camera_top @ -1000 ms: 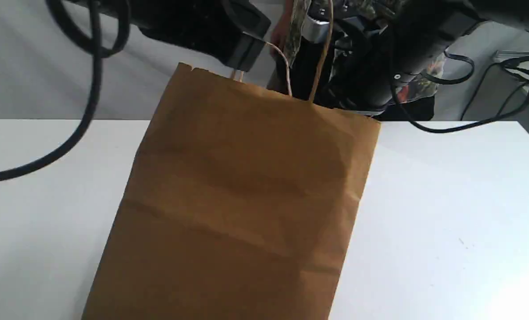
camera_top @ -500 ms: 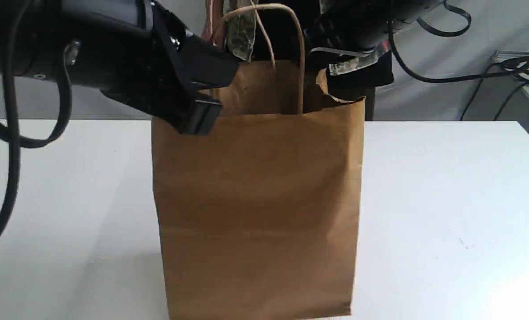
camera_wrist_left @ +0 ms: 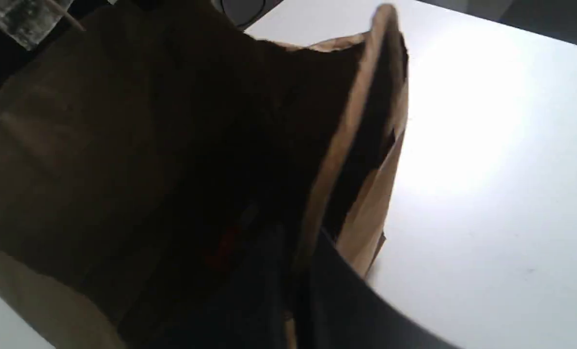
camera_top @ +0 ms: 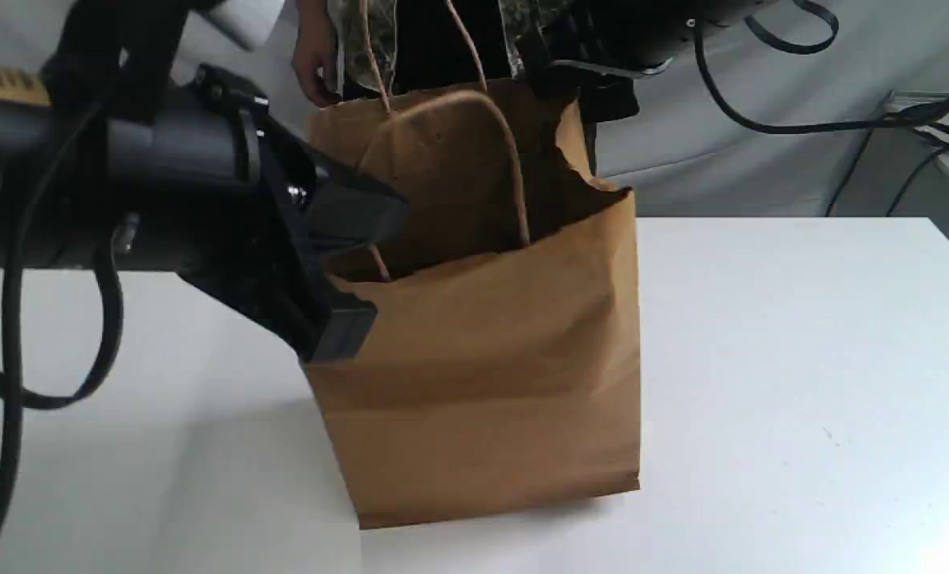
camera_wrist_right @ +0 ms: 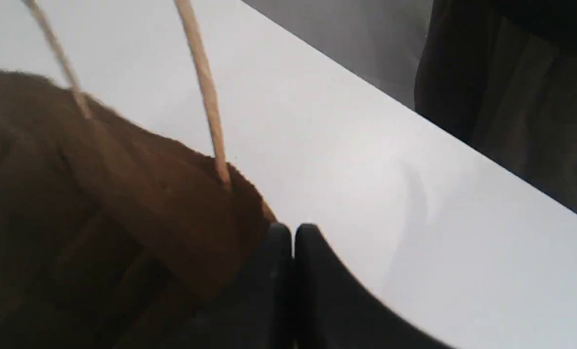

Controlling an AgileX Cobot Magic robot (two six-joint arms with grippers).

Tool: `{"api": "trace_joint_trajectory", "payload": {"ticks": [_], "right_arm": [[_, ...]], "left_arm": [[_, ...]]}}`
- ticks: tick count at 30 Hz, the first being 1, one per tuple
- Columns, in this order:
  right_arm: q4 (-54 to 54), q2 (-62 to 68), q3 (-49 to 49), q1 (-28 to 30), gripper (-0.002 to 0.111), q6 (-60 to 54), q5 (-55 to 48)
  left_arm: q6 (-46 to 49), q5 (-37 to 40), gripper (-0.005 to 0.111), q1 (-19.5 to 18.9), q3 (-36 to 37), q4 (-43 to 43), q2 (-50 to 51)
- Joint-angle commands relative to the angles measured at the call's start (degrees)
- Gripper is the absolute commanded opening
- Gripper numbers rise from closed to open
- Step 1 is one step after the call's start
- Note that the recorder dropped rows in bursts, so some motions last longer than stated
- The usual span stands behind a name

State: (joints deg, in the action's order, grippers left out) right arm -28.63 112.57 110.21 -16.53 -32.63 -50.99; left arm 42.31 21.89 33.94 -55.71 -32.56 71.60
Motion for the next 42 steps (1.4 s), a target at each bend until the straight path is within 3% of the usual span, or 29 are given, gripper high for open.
{"api": "trace_joint_trajectory", "payload": {"ticks": [1, 6, 9, 12, 15, 18, 20, 36, 42], "right_arm": [[-1.49, 0.67, 0.22, -0.13, 0.0, -0.21, -0.59], [-2.35, 2.0, 0.1, -0.13, 0.005, 0.28, -1.05], [-2.4, 2.0, -0.43, -0.13, 0.022, 0.28, -0.94], [-2.4, 2.0, -0.43, -0.13, 0.048, 0.28, -0.94], [-2.4, 1.89, -0.43, -0.13, 0.061, 0.28, -0.94], [-2.97, 1.53, -0.43, -0.13, 0.062, -0.02, -0.94], [-2.97, 0.99, -0.43, -0.03, 0.063, -0.13, -0.94], [4.15, -7.92, -0.43, -0.03, 0.063, 4.6, -3.13], [12.76, -13.9, -0.43, -0.03, 0.063, 10.69, -3.43]], "left_arm": [[1.79, -3.35, 0.0, 0.28, 1.14, -2.0, -0.34], [3.34, -4.12, 0.001, 0.28, 1.14, -3.73, -0.34], [3.34, -4.12, 0.007, 0.28, 1.14, -4.53, -0.34], [3.16, -4.12, 0.024, 0.28, 1.14, -4.65, -0.34], [3.16, -3.9, 0.038, 0.28, 0.74, -6.51, -0.34], [3.16, -3.66, 0.057, 0.28, -0.11, -7.53, -0.34], [3.16, -3.66, 0.063, 0.28, -0.98, -7.53, -0.34], [2.9, -3.84, 0.063, 0.28, -2.54, -4.1, -11.01], [1.79, -1.82, 0.063, 0.28, -2.54, 1.07, -17.6]]}}
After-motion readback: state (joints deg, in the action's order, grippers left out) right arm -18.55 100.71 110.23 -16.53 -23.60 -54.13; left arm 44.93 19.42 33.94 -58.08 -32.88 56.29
